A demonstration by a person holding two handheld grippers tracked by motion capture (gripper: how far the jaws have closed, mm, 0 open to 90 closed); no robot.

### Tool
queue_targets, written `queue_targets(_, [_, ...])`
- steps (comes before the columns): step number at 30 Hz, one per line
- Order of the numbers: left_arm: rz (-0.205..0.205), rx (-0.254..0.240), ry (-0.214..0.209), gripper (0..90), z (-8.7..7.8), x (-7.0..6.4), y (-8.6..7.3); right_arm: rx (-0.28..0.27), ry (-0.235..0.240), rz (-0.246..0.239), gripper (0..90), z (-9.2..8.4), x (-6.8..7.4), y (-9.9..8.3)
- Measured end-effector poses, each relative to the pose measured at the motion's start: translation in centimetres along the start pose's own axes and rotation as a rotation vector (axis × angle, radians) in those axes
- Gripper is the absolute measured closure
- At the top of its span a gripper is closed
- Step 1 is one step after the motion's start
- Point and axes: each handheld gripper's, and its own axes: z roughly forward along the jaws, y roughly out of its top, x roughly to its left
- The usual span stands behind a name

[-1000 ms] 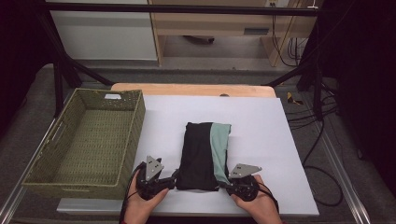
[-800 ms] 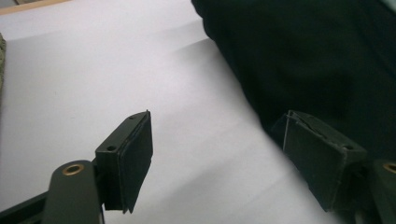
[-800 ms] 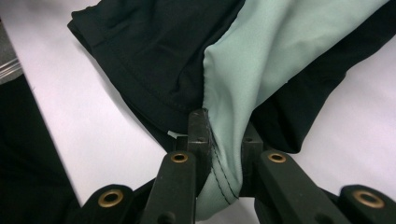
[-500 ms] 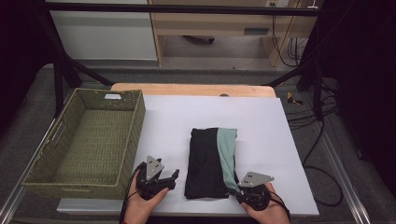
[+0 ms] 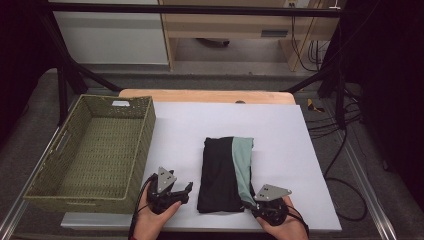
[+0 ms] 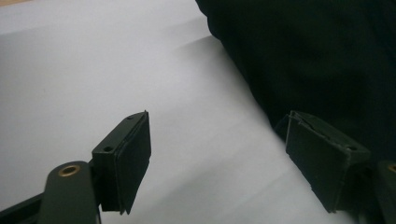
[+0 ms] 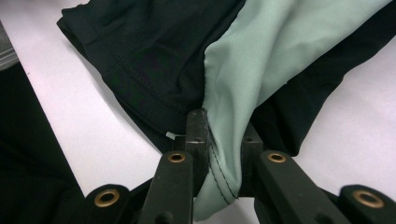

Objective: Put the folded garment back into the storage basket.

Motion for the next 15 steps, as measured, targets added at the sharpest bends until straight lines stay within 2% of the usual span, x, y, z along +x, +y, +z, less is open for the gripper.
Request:
queue_targets(7, [0.019,0.005,0.000,22.4,0.6,-0.2,1.8,-0.008,-0.001,-0.004,79.9,0.0,0.1,-0.1])
queue_targets(11, [0.048,0.008,0.001,22.1,1.3,-0.4,4.1,-0.010,-0.002,-0.014,79.7,0.1,0.1,-0.1])
queue_targets(15, [0.069,0.015,0.023,21.7,1.9,-0.4,6.7,-0.008,-0.009,-0.021,79.6,0.1,0.2,-0.1])
